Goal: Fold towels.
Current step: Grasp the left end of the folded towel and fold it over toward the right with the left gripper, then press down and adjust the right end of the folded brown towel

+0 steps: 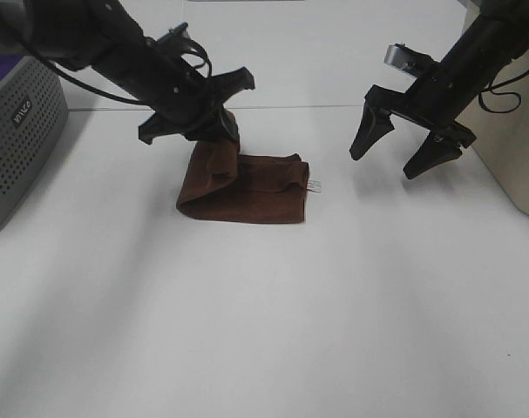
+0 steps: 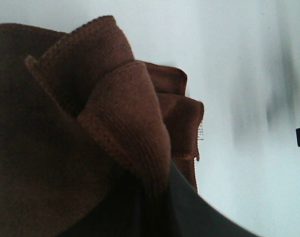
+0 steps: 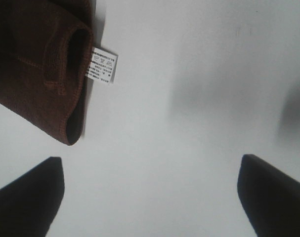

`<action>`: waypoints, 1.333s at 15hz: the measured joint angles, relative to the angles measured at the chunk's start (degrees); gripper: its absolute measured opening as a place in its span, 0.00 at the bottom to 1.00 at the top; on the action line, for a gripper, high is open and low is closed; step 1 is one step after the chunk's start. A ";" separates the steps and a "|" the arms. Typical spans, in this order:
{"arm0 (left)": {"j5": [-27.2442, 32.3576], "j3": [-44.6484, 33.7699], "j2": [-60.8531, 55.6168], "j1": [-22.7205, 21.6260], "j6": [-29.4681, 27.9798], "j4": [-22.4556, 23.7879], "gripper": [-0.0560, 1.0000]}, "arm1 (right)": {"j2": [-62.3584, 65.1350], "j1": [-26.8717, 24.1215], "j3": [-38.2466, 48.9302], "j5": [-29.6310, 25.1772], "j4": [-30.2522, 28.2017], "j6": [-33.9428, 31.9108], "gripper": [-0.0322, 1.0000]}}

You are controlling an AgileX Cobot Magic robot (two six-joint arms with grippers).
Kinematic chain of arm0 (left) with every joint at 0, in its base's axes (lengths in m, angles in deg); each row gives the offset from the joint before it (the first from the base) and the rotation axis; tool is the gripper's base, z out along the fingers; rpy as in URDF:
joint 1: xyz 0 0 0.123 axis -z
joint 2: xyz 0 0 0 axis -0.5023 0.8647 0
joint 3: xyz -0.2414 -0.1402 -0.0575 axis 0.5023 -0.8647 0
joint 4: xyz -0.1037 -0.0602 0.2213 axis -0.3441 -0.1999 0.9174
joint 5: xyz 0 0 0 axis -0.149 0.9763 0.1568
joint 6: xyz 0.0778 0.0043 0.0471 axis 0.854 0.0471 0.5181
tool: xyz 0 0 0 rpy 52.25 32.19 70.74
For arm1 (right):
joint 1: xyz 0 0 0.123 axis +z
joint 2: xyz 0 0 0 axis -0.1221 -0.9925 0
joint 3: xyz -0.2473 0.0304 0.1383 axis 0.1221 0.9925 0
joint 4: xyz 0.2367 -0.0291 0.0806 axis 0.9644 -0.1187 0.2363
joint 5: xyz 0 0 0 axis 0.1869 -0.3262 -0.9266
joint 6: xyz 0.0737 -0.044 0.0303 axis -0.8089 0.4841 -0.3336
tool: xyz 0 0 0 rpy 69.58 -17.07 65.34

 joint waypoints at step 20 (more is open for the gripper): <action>10.08 7.22 -4.87 -10.31 4.30 2.12 0.69 | -0.46 12.83 0.00 6.19 29.79 12.89 0.91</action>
